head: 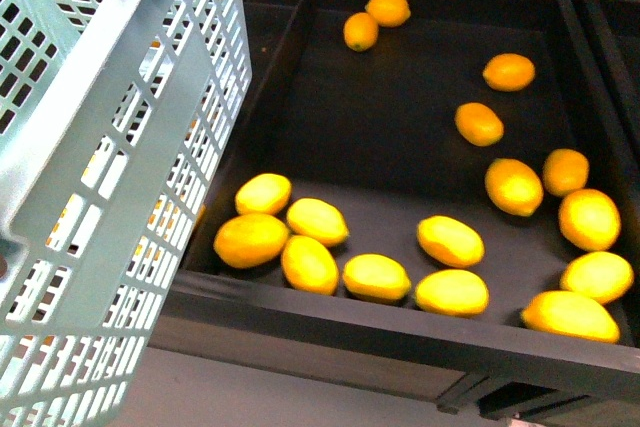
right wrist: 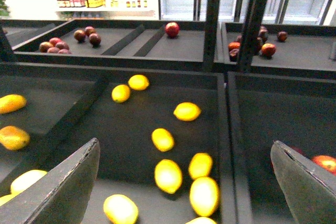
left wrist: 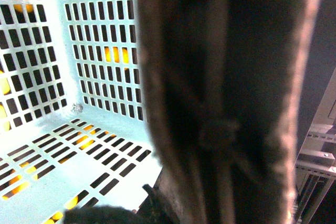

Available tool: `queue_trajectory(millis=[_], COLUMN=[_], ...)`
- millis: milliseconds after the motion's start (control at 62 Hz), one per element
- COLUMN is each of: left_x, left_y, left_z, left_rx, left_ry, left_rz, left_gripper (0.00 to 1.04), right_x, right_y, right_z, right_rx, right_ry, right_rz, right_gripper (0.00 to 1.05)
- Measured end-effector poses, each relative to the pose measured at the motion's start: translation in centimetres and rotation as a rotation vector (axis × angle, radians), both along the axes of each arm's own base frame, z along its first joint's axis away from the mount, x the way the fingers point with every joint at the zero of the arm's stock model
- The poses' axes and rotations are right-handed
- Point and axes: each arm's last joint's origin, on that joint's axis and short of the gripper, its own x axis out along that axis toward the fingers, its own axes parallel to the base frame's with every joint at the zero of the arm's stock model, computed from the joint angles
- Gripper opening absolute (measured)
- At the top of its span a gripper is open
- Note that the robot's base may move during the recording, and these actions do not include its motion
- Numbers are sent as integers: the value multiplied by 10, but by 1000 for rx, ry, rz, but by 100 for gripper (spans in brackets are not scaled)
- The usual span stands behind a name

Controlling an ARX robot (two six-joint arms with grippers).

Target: Pick lemon and mango into basket

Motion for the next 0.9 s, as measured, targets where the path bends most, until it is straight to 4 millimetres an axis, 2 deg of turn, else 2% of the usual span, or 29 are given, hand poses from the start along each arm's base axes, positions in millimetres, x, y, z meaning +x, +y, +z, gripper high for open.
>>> queue_trajectory(millis=[790, 903], left_x=[0, 13], left_y=[1, -11], left_z=[0, 5], left_rx=[15, 287], left_ry=[-2, 181], left_rz=[-5, -210], left_gripper=[4, 4], right_x=[0, 0], right_y=[0, 0], right_z=[0, 0], right_rx=[0, 0], right_ry=[1, 1], right_rz=[3, 2], right_gripper=[96, 96])
